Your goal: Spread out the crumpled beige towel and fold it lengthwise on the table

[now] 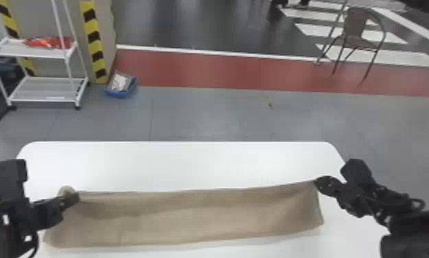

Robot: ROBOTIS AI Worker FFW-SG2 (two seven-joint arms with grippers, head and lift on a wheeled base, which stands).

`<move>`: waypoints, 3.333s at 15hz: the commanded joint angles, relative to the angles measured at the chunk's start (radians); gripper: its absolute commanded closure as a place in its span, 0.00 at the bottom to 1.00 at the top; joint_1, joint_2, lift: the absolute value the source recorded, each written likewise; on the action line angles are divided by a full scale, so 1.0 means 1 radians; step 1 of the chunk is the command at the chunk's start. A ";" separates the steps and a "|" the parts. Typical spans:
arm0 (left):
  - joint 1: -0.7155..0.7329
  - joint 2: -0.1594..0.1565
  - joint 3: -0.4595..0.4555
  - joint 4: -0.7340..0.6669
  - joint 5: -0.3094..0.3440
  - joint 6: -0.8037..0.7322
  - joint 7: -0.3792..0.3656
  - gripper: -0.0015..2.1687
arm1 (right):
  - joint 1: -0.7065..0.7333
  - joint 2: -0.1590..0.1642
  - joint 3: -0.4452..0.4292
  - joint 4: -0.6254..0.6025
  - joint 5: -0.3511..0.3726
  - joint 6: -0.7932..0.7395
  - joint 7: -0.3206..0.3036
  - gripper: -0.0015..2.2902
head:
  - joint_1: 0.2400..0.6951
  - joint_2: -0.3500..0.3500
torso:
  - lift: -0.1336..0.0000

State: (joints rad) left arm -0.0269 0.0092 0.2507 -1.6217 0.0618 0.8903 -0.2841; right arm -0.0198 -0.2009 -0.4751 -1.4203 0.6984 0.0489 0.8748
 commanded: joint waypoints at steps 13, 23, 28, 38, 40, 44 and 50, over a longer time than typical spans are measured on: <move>-0.036 0.003 -0.041 0.108 -0.010 -0.127 0.078 0.00 | -0.078 0.000 0.056 0.135 0.059 0.058 -0.063 0.73 | 1.00 0.25 | 1.00; 0.059 0.003 -0.002 -0.013 0.032 -0.213 0.103 0.03 | -0.129 -0.002 0.035 0.133 0.026 0.141 -0.074 0.73 | 1.00 0.27 | 1.00; 0.079 0.003 -0.005 -0.020 0.032 -0.216 0.097 0.03 | -0.172 -0.005 0.116 0.268 0.043 0.138 -0.171 0.72 | 1.00 0.28 | 1.00; 0.144 0.003 0.002 -0.073 0.053 -0.241 0.085 0.03 | -0.221 0.003 0.108 0.365 -0.053 0.193 -0.364 0.00 | 1.00 0.26 | 1.00; 0.154 0.003 0.005 -0.076 0.055 -0.241 0.082 0.03 | -0.213 0.003 0.098 0.356 -0.069 0.193 -0.362 0.02 | 1.00 0.26 | 1.00; 0.190 0.003 0.016 -0.106 0.069 -0.244 0.071 0.03 | -0.167 0.003 0.084 0.294 -0.108 0.251 -0.339 0.03 | 1.00 0.25 | 1.00; 0.303 0.003 0.010 -0.170 0.079 -0.446 -0.049 0.03 | -0.057 0.011 0.084 0.138 -0.185 0.294 -0.338 0.03 | 1.00 0.22 | 1.00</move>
State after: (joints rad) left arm 0.2512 0.0122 0.2636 -1.7865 0.1404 0.5129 -0.3115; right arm -0.1040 -0.1923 -0.3969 -1.2324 0.5257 0.3122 0.5365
